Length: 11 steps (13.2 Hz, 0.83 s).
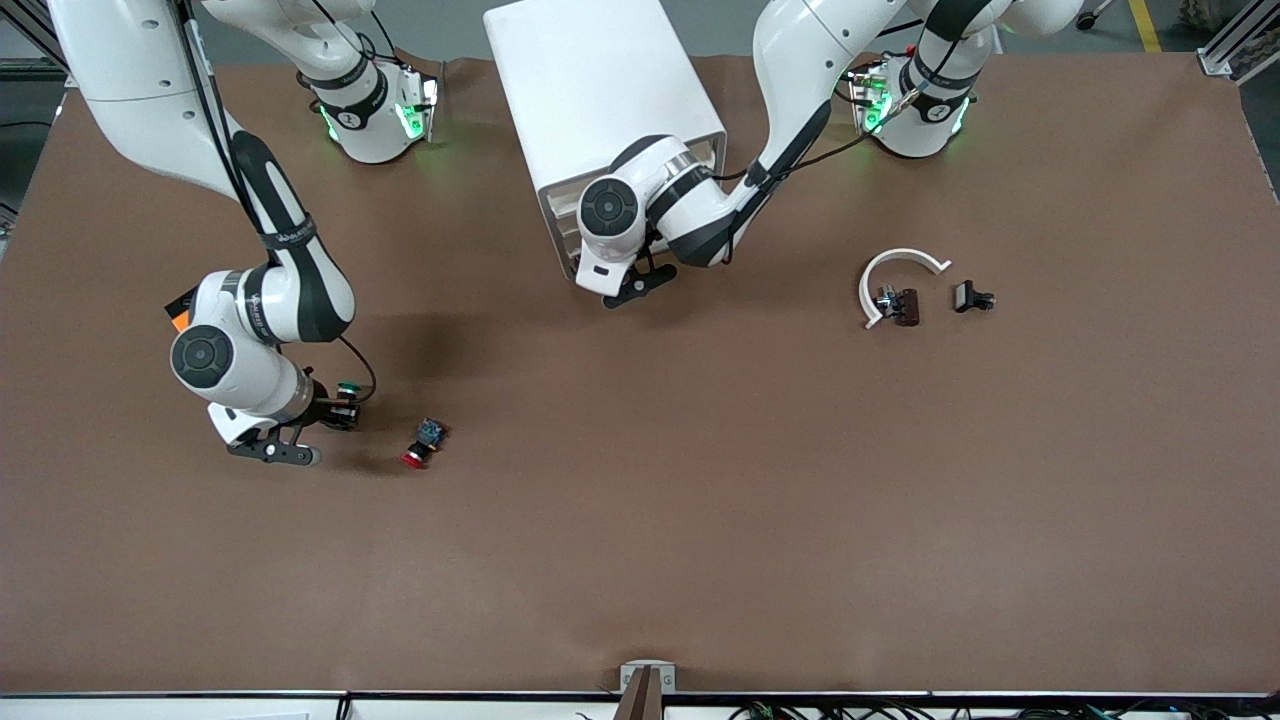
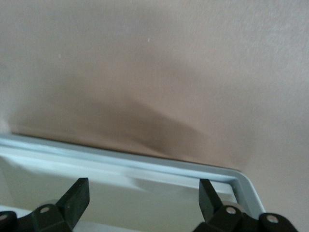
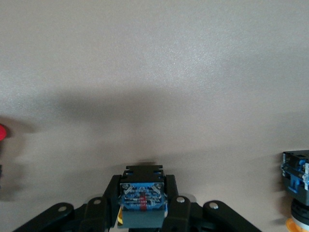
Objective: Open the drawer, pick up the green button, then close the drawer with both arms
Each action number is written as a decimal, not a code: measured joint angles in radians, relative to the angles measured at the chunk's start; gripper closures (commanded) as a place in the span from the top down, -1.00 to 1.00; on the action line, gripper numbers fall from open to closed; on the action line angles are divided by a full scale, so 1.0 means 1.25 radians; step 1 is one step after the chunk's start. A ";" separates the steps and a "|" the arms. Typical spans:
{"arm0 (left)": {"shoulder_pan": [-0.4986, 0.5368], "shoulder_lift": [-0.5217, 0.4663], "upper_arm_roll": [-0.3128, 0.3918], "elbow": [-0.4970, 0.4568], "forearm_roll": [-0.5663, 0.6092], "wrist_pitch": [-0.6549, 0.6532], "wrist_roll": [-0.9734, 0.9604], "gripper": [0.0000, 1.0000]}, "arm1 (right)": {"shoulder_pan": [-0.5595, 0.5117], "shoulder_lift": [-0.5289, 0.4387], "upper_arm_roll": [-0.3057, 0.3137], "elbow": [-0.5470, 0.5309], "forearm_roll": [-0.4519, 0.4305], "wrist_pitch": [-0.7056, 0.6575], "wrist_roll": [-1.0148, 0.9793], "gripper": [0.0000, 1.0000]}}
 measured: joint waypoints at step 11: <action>0.296 -0.108 0.011 0.067 0.063 -0.160 -0.006 1.00 | 0.014 -0.186 0.019 0.103 0.012 -0.389 0.004 1.00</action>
